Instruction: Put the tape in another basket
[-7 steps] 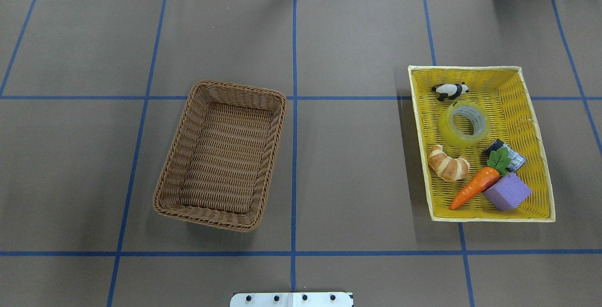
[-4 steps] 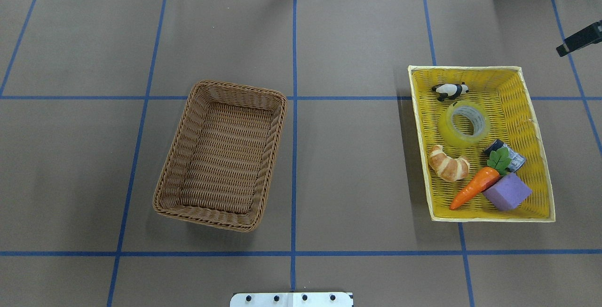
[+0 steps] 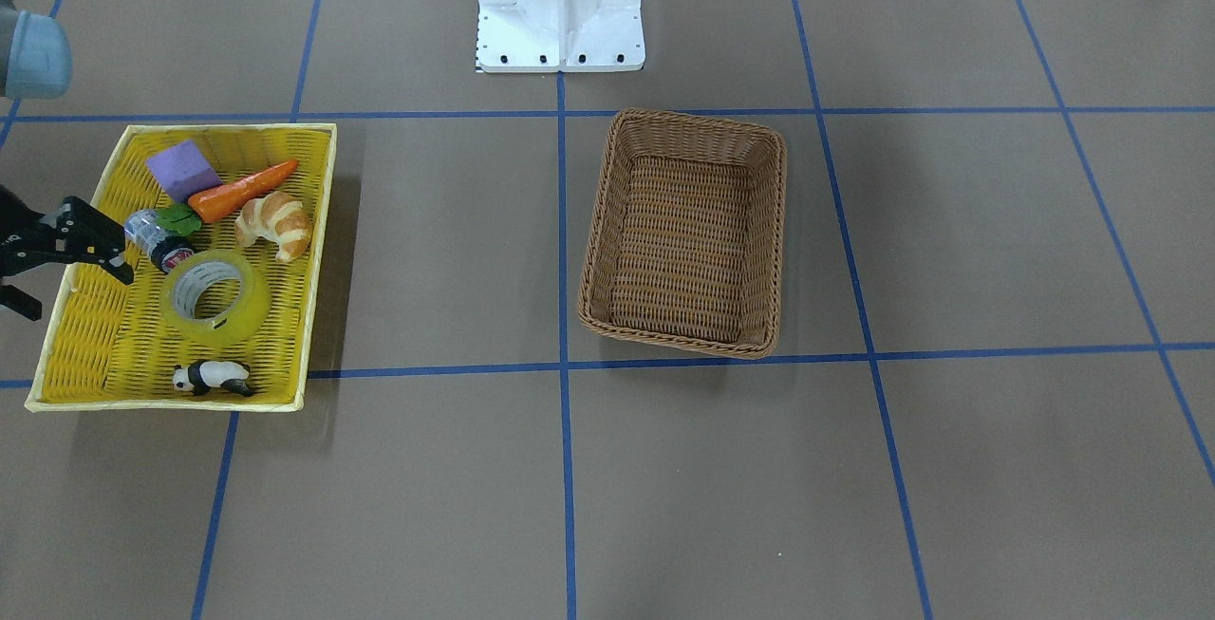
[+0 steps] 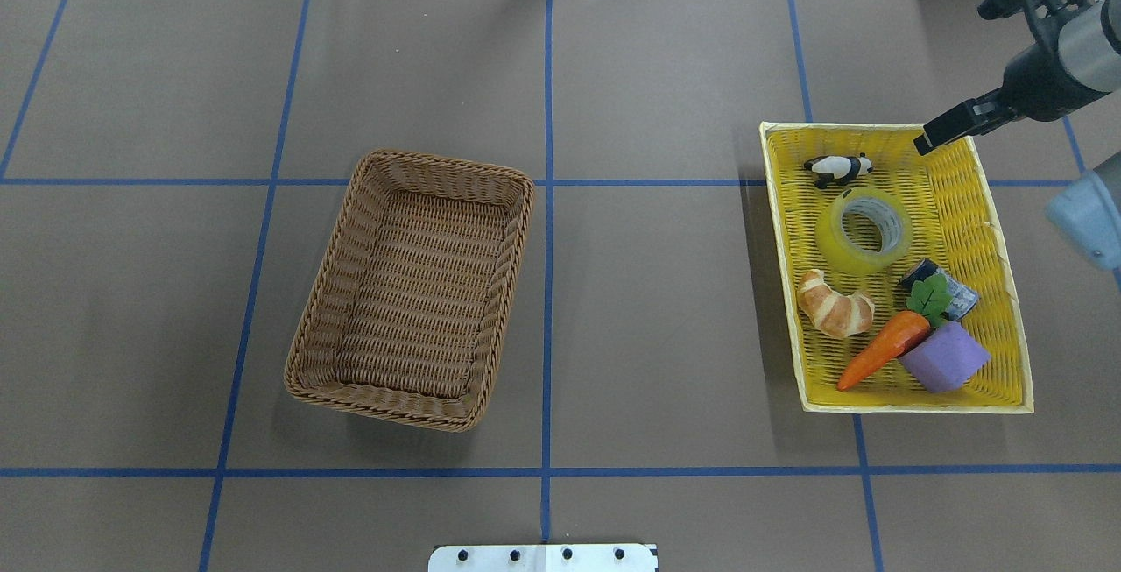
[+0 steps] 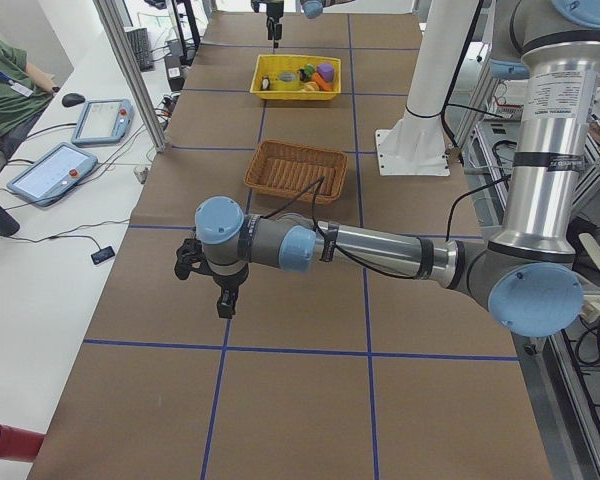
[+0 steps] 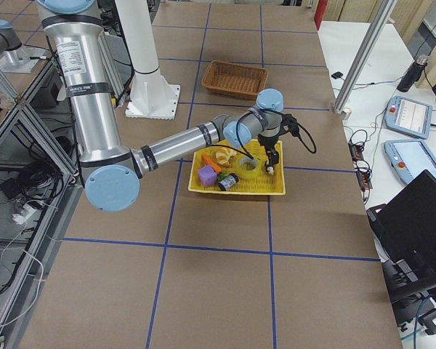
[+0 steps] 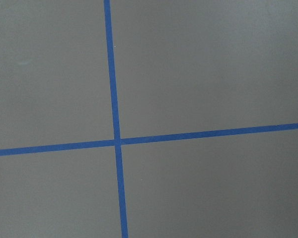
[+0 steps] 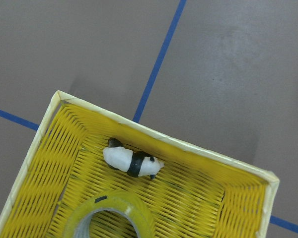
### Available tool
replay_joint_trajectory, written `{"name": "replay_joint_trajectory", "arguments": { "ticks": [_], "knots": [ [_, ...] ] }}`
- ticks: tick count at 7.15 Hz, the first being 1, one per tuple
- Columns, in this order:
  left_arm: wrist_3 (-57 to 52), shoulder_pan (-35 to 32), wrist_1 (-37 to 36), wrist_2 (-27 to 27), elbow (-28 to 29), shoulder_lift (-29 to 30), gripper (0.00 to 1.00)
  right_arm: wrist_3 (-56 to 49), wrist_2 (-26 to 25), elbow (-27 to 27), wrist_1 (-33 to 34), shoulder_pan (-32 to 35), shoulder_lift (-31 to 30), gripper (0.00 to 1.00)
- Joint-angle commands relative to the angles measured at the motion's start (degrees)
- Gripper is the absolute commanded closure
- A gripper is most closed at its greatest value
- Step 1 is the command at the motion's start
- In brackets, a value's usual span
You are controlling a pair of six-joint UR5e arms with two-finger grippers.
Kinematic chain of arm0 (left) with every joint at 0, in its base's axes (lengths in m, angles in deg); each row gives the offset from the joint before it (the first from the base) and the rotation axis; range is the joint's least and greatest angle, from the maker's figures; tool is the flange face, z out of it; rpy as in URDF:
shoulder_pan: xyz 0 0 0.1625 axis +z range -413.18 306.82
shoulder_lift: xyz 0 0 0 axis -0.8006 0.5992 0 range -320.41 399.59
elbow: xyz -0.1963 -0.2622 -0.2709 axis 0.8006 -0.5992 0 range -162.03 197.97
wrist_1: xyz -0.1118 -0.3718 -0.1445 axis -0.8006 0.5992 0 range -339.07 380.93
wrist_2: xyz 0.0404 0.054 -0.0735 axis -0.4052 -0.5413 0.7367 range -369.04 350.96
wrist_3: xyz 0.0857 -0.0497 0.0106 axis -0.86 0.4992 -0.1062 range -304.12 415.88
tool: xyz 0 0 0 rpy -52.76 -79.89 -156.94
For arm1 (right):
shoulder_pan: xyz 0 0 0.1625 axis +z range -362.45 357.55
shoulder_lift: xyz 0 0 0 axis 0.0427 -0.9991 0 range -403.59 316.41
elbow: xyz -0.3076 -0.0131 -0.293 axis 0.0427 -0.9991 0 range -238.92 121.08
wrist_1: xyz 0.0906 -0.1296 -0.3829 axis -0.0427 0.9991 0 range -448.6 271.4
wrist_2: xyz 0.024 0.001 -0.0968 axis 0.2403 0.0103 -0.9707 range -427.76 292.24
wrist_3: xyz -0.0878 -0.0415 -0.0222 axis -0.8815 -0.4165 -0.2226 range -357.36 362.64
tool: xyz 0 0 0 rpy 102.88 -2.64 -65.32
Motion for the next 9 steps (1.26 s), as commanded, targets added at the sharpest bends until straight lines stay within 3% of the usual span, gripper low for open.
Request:
{"name": "replay_joint_trajectory", "arguments": {
  "ticks": [1,9],
  "knots": [
    [0.04,0.0,0.02,-0.01,0.08,0.06,0.02,-0.31,1.16,-1.92,-0.3,-4.15,0.33,0.0],
    [0.04,0.09,0.02,-0.01,0.52,0.76,0.02,-0.67,0.46,-11.59,-0.56,-8.04,3.05,0.0]
  ]
}}
